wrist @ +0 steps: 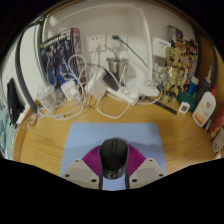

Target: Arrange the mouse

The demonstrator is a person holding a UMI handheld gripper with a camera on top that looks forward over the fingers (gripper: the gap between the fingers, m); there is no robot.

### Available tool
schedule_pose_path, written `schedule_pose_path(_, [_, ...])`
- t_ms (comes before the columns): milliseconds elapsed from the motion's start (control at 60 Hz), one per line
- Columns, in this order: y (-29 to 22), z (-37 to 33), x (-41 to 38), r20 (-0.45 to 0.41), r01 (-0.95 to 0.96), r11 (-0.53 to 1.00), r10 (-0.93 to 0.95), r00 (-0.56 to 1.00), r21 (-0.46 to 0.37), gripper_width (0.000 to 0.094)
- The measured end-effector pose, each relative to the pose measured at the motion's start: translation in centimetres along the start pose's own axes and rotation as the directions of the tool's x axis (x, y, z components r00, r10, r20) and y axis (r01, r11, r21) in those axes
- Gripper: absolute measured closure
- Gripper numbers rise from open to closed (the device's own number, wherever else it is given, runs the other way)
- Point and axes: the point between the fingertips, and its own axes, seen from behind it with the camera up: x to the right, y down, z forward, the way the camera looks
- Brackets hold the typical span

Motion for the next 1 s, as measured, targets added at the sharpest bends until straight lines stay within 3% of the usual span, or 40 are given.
schedule_pose_path(100, [0.1, 0.1, 0.0, -0.004, -0.017, 1.000, 0.017, 1.000, 0.022, 0.0618])
schedule_pose_path(167, [0.0, 0.1, 0.1, -0.007, -0.017, 0.999, 0.017, 1.000, 0.028, 0.0526])
schedule_pose_path(183, [0.0, 0.1, 0.1, -0.008, -0.017, 0.999, 0.017, 1.000, 0.028, 0.0546])
schedule_pose_path(300, [0.1, 0.2, 0.1, -0.015, 0.010, 1.000, -0.010, 1.000, 0.015, 0.0432])
schedule_pose_path(433, [0.7, -0.7, 0.4, -0.031, 0.037, 0.999, -0.037, 0.999, -0.027, 0.0059])
schedule_pose_path(667, [-1.0, -6.8, -0.7, -0.038, -0.024, 0.999, 0.025, 0.999, 0.037, 0.0075])
schedule_pose_path(1000, [-8.2, -25.3, -4.5, -0.076, -0.030, 0.965, 0.052, 0.996, 0.262, 0.0079])
